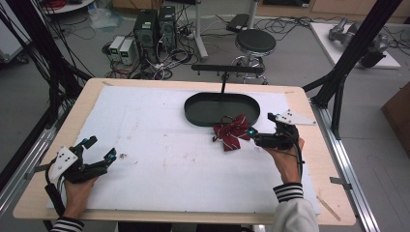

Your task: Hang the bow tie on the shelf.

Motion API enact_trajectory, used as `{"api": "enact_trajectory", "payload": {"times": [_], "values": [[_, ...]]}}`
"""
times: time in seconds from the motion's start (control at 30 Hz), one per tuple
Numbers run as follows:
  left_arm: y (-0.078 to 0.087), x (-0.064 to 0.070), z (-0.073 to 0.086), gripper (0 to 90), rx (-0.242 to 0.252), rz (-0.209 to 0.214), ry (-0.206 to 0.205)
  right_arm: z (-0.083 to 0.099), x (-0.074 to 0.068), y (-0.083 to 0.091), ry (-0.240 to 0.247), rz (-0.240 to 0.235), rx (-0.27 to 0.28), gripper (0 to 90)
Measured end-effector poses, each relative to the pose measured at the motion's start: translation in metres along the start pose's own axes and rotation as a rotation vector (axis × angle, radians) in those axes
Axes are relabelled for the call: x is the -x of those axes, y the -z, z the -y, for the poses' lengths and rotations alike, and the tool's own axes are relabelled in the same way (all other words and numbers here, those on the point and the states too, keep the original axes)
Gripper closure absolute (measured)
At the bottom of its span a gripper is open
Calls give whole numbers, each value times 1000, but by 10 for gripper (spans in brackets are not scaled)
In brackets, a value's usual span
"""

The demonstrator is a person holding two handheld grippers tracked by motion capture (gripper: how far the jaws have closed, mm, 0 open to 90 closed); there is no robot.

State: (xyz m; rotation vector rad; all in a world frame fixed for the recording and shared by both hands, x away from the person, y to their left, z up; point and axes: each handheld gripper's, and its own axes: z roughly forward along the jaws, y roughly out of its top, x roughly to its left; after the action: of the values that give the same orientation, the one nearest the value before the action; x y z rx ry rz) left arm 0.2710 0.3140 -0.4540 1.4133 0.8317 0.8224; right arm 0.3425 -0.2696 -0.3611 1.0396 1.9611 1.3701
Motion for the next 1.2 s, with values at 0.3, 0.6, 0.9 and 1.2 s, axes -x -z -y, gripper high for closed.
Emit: {"api": "enact_trajectory", "payload": {"times": [0.3, 0.6, 0.9, 1.2], "values": [[0, 0, 0, 146, 1, 0, 1, -24, -1, -29, 39, -32, -71, 89], [0, 0, 0, 146, 1, 0, 1, -42, -1, -59, 102, -36, -155, 127], [0, 0, 0, 146, 1, 1, 0, -49, -4, -85, 146, -44, -223, 147], [0, 0, 0, 147, 1, 1, 1, -38, -3, -104, 149, -40, -323, 196]]}}
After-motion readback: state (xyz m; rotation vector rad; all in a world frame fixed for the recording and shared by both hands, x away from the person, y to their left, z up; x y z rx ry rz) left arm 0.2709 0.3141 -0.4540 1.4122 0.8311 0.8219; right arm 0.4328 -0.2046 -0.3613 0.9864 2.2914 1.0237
